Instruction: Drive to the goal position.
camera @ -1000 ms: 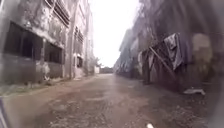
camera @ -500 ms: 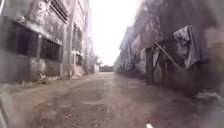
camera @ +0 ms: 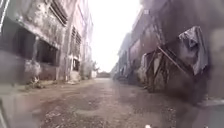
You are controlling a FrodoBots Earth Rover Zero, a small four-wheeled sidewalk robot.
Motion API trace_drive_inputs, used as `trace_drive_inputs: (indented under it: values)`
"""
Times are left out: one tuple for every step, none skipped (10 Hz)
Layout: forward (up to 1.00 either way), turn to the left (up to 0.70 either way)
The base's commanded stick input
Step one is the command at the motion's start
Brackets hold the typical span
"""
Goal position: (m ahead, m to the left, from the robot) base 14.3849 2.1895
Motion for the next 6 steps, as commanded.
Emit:
trace_drive_inputs:
  values:
    - [0.7,0.0]
    - [0.7,0.0]
    - [0.7,0.0]
    - [0.7,0.0]
    - [0.7,0.0]
    - [0.7,0.0]
